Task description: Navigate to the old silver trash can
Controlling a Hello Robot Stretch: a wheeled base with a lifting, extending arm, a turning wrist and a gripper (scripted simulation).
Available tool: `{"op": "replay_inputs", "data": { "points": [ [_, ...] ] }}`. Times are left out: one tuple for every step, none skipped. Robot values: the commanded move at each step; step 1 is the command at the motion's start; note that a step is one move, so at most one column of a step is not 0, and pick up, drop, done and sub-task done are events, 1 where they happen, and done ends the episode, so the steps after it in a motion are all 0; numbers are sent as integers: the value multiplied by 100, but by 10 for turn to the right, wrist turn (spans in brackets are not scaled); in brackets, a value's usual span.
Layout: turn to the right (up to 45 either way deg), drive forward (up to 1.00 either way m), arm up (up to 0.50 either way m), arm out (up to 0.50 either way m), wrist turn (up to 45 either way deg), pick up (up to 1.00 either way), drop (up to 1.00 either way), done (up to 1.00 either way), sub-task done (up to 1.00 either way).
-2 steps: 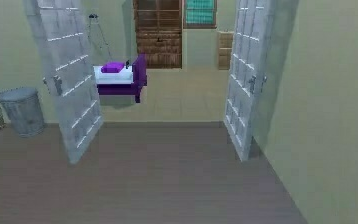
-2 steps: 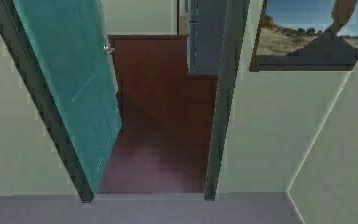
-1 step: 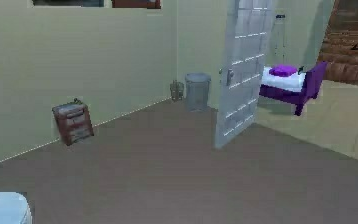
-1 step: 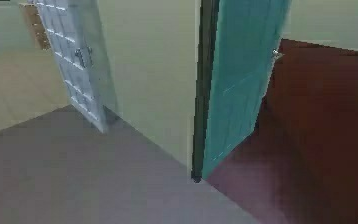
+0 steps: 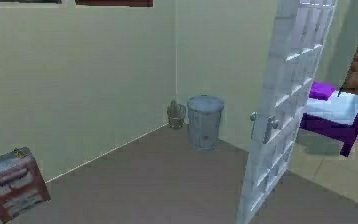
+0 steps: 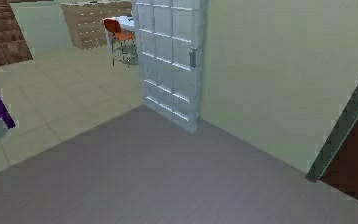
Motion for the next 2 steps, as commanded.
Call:
{"op": "replay_inputs", "data": {
  "points": [
    [0, 65, 0, 0, 0, 0, 0, 0, 0],
    [-270, 0, 0, 0, 0, 0, 0, 0, 0]
  ]
}}
